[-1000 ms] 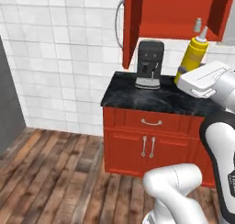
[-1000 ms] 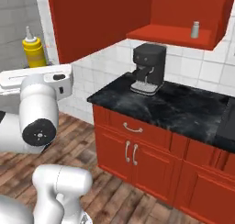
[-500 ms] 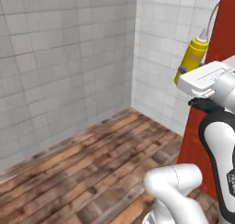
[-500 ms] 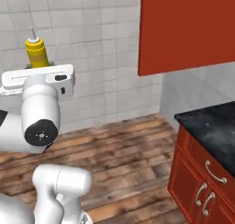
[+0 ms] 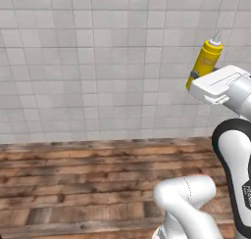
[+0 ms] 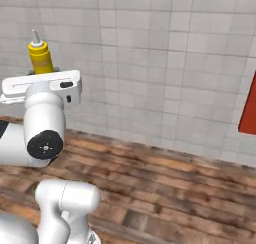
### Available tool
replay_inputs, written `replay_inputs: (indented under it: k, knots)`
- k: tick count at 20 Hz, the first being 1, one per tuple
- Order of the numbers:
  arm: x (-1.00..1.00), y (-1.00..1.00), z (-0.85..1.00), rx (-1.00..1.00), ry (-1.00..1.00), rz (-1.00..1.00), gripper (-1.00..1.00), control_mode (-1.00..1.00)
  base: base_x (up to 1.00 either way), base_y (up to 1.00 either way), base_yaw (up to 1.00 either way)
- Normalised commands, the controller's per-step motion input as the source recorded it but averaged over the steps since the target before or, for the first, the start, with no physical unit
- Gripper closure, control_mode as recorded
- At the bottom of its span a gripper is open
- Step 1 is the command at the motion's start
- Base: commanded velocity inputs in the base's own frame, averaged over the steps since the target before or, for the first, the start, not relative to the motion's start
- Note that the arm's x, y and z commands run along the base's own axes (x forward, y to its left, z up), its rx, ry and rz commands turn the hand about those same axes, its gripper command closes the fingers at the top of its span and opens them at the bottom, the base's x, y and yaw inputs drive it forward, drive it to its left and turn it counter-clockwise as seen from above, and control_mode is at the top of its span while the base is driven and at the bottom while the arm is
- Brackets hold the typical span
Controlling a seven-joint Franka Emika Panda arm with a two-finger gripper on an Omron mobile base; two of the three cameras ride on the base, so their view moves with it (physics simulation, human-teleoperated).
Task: Move the mustard and shaker from the cabinet to the dining counter.
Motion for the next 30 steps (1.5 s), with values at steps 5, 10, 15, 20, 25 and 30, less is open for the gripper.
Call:
replay_inputs:
  k: [5,10,15,20,25,30]
  knots:
    - [0.00,0.00,0.00,0.00,0.00,0.00,1.00,1.00,-0.01,0.00,1.00]
    - [0.00,0.00,0.00,0.00,0.00,0.00,1.00,1.00,-0.24,0.25,0.99]
    - [0.00,0.00,0.00,0.00,0.00,0.00,1.00,1.00,0.07,0.57,0.49]
    - [0.00,0.00,0.00,0.00,0.00,0.00,1.00,1.00,0.21,0.61,0.14]
    - [0.00,0.00,0.00,0.00,0.00,0.00,1.00,1.00,0.35,0.41,0.11]
    - [0.00,0.00,0.00,0.00,0.00,0.00,1.00,1.00,0.05,0.33,0.25]
